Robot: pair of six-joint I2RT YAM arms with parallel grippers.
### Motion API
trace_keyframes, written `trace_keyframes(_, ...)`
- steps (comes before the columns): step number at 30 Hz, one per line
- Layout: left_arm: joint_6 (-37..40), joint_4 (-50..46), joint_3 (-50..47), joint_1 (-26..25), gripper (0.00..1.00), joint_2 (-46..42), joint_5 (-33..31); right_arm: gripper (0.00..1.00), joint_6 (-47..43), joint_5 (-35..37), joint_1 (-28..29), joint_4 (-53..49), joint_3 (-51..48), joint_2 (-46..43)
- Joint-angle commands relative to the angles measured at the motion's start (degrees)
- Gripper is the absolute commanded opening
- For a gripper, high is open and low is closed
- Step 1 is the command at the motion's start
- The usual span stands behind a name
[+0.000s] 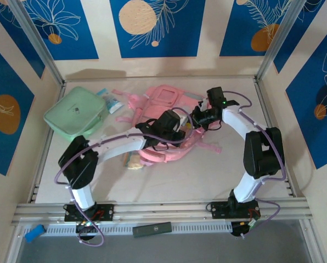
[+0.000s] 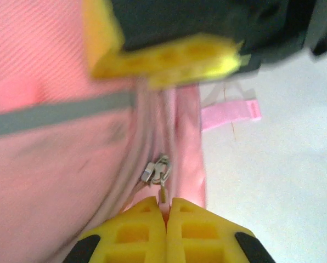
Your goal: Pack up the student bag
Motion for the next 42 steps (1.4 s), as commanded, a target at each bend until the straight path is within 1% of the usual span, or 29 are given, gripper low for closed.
trace_keyframes(1, 10.6, -12.4, -3.5, 3.5, 0.00, -5.6, 2.7, 0.00, -8.7, 4.7, -7.9, -6.5, 3.8, -3.3)
trace_keyframes(3, 13.8, -12.0, -4.5, 5.1, 0.00, -6.4, 4.5, 0.00, -10.2, 7.0, -8.9, -8.4, 5.6, -3.0)
trace_keyframes(5, 14.9, -11.1, -4.7, 6.2, 0.00, -6.6, 4.1, 0.00, -11.9, 10.1, -8.0, -10.7, 8.1, -2.5)
trace_keyframes(7, 14.2, -7.9, -4.9, 8.2, 0.00, -5.6, 6.4, 0.00, -12.0, 9.8, -6.9, -11.3, 9.2, -2.1)
trace_keyframes(8, 13.1, -7.1, -3.9, 9.0, 0.00, -4.5, 7.3, 0.03, -11.4, 8.0, -6.5, -11.0, 8.9, -2.1)
trace_keyframes(10, 12.0, -6.4, -1.7, 9.1, 0.00, -2.7, 9.1, 0.27, -9.2, 5.6, -5.6, -9.4, 7.2, -3.4)
trace_keyframes(12, 9.8, -2.8, -1.8, 8.6, 0.00, -2.3, 11.3, 0.45, -5.5, 5.7, -3.5, -7.9, 3.4, -6.2)
trace_keyframes(14, 7.4, 0.6, -2.8, 8.0, 0.00, -2.6, 11.9, 0.59, -0.7, 6.4, -1.4, -5.4, -1.0, -9.2)
trace_keyframes(16, 5.8, 2.6, -3.3, 7.4, 0.00, -2.6, 12.2, 0.66, 4.8, 8.4, 0.1, -3.3, -5.2, -11.9)
trace_keyframes(17, 5.2, 3.4, -3.5, 7.1, 0.00, -2.6, 12.3, 0.68, 7.8, 7.8, 0.8, 0.3, -8.2, -13.2)
trace_keyframes(19, 5.0, 4.1, -3.5, 6.5, 0.00, -2.2, 13.0, 0.68, 13.4, 7.7, 2.3, 6.0, -12.1, -14.6)
trace_keyframes(20, 4.9, 4.2, -3.4, 6.1, 0.00, -2.0, 12.6, 0.68, 15.1, 8.6, 3.0, 8.0, -13.2, -14.8)
trace_keyframes(21, 4.6, 4.2, -3.4, 6.0, 0.00, -1.9, 12.1, 0.65, 16.4, 10.0, 3.5, 8.5, -13.5, -14.7)
trace_keyframes(22, 4.4, 4.5, -3.6, 6.0, 0.00, -1.8, 12.0, 0.58, 17.2, 10.9, 3.5, 9.1, -13.8, -14.8)
trace_keyframes(24, 4.5, 4.4, -4.0, 5.9, 0.00, -1.9, 12.0, 0.40, 17.5, 11.9, 2.8, 11.8, -14.6, -15.6)
trace_keyframes(27, 4.8, 2.6, -4.2, 5.9, 0.00, -2.6, 12.4, 0.14, 13.0, 14.4, -0.4, 8.0, -12.2, -15.7)
trace_keyframes(29, 5.2, 2.0, -5.2, 5.8, 0.00, -3.9, 12.5, 0.01, 9.5, 13.6, -3.6, 6.4, -11.3, -15.4)
trace_keyframes(31, 6.4, 1.0, -6.4, 5.8, 0.00, -5.3, 12.2, 0.00, 5.5, 13.0, -6.8, 4.6, -10.0, -15.1)
trace_keyframes(33, 9.2, -2.9, -6.9, 5.9, 0.00, -6.1, 8.9, 0.00, 1.8, 13.4, -9.6, 2.5, -8.6, -15.0)
trace_keyframes(35, 11.0, -6.2, -6.6, 7.1, 0.00, -5.3, 5.8, 0.00, 0.1, 10.1, -11.7, 3.1, -8.0, -14.5)
trace_keyframes(36, 11.7, -6.7, -6.3, 8.3, 0.00, -4.4, 5.6, 0.00, -0.7, 8.3, -11.9, 4.0, -8.0, -14.2)
trace_keyframes(39, 10.7, -7.1, -4.4, 11.7, 0.00, -1.5, 6.1, 0.00, -0.8, 7.1, -11.1, 4.9, -7.6, -13.1)
trace_keyframes(41, 10.4, -6.1, -3.0, 11.8, 0.00, -0.4, 6.2, 0.00, -0.2, 5.8, -10.4, 5.6, -7.7, -12.0)
trace_keyframes(42, 10.1, -5.7, -2.3, 11.9, 0.00, 0.1, 7.4, 0.00, -0.2, 5.1, -9.8, 6.2, -7.6, -11.4)
